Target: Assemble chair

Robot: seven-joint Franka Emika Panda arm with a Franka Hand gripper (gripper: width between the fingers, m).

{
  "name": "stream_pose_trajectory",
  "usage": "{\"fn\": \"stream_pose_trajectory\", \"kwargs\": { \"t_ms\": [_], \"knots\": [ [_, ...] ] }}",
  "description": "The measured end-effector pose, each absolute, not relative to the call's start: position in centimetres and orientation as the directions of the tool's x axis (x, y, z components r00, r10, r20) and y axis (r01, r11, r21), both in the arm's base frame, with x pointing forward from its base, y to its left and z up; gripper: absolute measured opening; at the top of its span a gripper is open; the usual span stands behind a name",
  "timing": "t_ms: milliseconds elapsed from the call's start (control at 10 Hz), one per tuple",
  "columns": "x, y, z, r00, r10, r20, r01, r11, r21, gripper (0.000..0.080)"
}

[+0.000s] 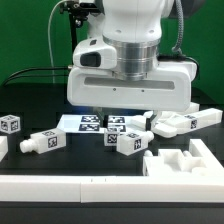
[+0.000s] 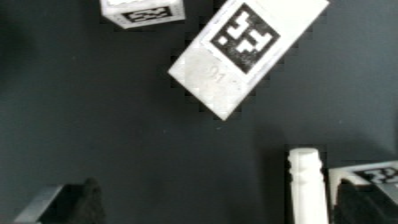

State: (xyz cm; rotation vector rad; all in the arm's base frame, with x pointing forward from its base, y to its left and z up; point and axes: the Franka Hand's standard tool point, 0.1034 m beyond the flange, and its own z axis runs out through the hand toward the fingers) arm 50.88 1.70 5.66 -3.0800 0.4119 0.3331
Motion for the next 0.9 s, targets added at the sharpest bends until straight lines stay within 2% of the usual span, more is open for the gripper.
{"fn": "stream_pose_trajectory", "kwargs": {
  "t_ms": [300,400,600,700,800,900],
  "knots": [
    [50.3,2.0,4.7,0.749,-0.588,-0.305,-0.632,-0.772,-0.066,0.0648],
    [50.3,2.2,4.8,0.720,-0.624,-0.304,-0.665,-0.746,-0.045,0.0648],
    [50.1,2.2,4.6,0.722,-0.608,-0.330,-0.656,-0.753,-0.047,0.0648],
    [49.9,1.7,4.5,0.705,-0.608,-0.365,-0.673,-0.736,-0.073,0.0648],
    [49.1,1.2,4.4,0.668,-0.576,-0.470,-0.683,-0.726,-0.080,0.0648],
    [49.2,0.5,4.4,0.612,-0.538,-0.580,-0.695,-0.716,-0.069,0.0648]
  ]
}}
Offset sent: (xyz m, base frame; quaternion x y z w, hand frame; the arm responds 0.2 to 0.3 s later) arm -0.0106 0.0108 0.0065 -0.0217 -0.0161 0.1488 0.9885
